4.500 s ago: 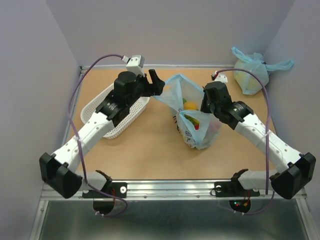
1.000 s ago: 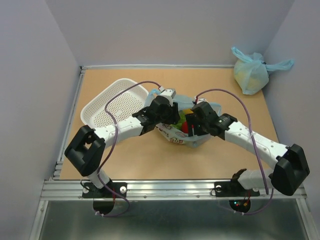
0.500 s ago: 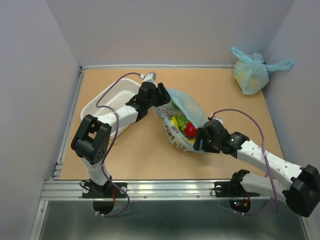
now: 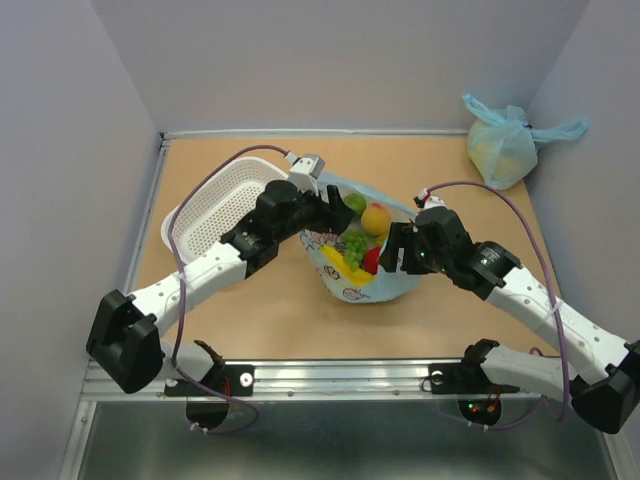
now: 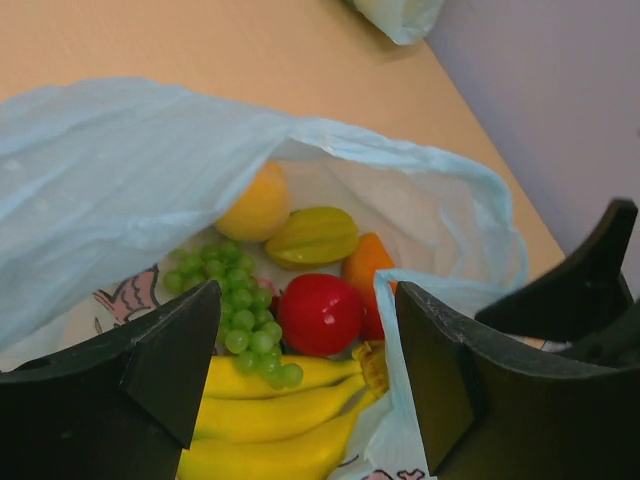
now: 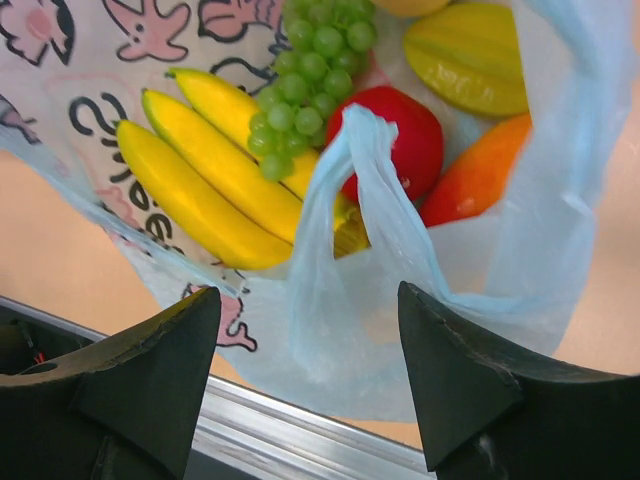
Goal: Untie the knot of the plastic bag and take out the fruit
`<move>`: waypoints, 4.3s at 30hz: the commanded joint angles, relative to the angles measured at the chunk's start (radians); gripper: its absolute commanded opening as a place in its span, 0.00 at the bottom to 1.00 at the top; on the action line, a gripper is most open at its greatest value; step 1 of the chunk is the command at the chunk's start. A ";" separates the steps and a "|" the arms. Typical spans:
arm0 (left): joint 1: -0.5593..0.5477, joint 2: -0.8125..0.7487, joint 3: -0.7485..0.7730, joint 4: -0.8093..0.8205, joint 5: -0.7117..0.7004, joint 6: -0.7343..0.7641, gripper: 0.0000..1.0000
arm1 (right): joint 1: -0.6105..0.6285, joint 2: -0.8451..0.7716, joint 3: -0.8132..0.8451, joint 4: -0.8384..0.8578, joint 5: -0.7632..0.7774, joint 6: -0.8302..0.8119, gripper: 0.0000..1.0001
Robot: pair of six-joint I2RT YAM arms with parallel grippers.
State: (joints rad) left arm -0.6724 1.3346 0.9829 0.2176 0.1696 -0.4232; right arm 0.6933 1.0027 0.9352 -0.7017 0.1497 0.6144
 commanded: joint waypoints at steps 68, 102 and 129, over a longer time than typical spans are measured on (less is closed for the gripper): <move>-0.217 0.083 -0.276 -0.093 -0.269 -0.290 0.71 | 0.000 -0.030 -0.288 0.166 0.016 0.028 0.75; -0.174 -0.198 0.042 -0.282 -0.735 0.015 0.00 | 0.000 -0.173 -0.345 0.096 0.240 0.163 0.19; 0.330 -0.255 0.154 -0.053 -0.063 -0.255 0.00 | 0.000 -0.176 -0.329 0.071 0.226 0.179 0.05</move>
State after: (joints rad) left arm -0.4229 1.1027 1.1591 0.1085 0.0513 -0.6422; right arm 0.6941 0.8474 0.6048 -0.6235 0.3412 0.7933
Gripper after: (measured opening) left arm 0.423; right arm 0.056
